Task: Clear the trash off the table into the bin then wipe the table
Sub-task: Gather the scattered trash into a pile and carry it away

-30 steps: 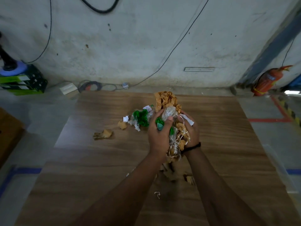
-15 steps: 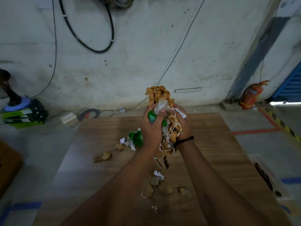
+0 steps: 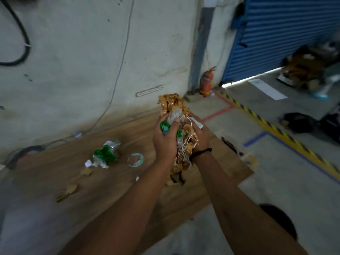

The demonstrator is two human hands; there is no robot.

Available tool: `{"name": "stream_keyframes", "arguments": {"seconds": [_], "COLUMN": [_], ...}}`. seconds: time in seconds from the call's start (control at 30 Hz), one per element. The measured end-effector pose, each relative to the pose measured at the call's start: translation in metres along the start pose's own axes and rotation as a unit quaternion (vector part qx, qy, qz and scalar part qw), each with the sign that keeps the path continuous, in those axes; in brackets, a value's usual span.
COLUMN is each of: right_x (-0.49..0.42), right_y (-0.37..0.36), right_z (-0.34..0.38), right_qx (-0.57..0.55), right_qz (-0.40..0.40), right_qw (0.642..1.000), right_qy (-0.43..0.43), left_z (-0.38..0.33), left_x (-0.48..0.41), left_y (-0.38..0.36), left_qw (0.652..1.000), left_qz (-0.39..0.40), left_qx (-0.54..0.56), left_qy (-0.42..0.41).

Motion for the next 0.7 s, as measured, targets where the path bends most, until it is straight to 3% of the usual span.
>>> {"name": "stream_keyframes", "arguments": {"seconds": [0.23,0.43,0.7], "right_x": [0.05,0.092,0.137], "right_y": [0.138,0.249,0.377], "right_z": [0.037,0.032,0.028], "right_qx": [0.018,0.032,0.009], "right_qz": [-0.141,-0.227,-0.241], "right_qw": [0.988,0.972,0.97], "right_qy": [0.068,0.059,0.028], "left_z": [0.018,0.036,0.069], "left_x": [0.082,0.162,0.257], "left_y": [-0.106,-0.175,-0.26], "left_qw": [0.99,0.982,0.978], "left_qz": [0.125,0.173,0.188], "left_qx": [0.028,0.024,0.003], "left_qy": [0.062,0.07,0.095]}}
Point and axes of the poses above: each hand's wrist, its own x-axis away from the middle knuckle, its own y-axis out of the back of the hand, z = x × y, the point moved 7 cm from there along -x, towards the middle knuckle, and after that the axes turned 7 degrees about -y, right-handed, at the moved point
